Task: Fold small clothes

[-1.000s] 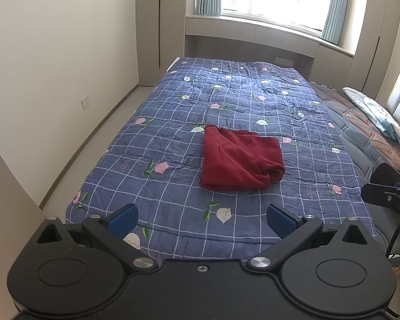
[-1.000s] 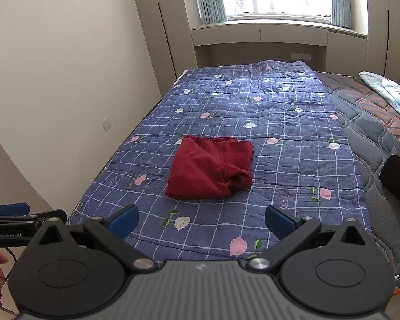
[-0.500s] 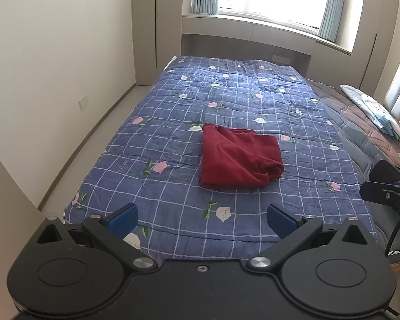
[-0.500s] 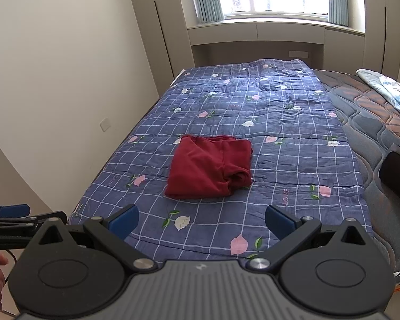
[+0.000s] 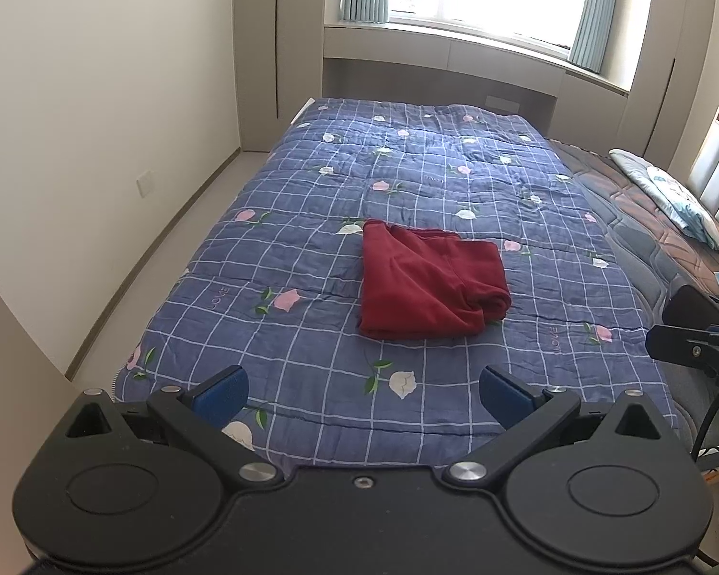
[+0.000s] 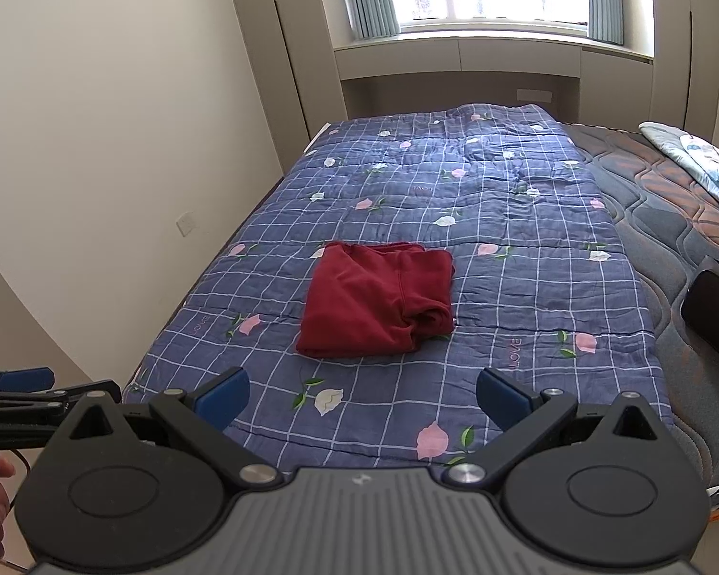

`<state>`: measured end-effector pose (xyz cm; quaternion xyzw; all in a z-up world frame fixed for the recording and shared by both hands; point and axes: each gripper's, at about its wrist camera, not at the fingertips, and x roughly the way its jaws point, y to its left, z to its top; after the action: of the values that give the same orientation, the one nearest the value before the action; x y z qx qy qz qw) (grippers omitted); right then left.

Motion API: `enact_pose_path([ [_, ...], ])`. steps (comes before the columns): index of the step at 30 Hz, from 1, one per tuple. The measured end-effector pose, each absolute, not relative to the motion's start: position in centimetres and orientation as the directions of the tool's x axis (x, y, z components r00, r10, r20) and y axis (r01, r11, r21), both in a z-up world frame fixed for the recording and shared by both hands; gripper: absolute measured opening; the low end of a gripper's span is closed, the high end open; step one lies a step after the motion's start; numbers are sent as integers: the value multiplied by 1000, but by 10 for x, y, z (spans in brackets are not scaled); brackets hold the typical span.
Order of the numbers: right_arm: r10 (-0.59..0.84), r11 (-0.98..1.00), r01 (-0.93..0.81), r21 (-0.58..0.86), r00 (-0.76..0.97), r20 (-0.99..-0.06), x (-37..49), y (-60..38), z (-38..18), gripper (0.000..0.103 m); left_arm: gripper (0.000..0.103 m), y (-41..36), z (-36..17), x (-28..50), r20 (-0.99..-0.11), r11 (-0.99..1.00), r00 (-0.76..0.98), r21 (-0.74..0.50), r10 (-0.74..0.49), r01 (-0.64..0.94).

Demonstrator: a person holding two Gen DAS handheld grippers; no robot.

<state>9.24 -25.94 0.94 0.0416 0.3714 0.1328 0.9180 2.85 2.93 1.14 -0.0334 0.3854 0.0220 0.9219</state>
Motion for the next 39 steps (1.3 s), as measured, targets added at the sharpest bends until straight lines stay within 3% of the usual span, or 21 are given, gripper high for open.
enact_pose_path([
  [17, 248, 969, -183, 168, 685, -685, 99, -242, 5, 103, 102, 43, 7, 39, -729, 997, 685, -54, -6, -48],
  [22, 236, 972, -168, 166, 684, -691, 101, -237, 3, 103, 102, 46, 7, 47, -755, 998, 654, 5, 46, -64],
  [39, 195, 980, -113, 162, 683, -704, 103, -214, -3, 103, 102, 68, 0, 66, -765, 1000, 644, 6, -5, 14],
])
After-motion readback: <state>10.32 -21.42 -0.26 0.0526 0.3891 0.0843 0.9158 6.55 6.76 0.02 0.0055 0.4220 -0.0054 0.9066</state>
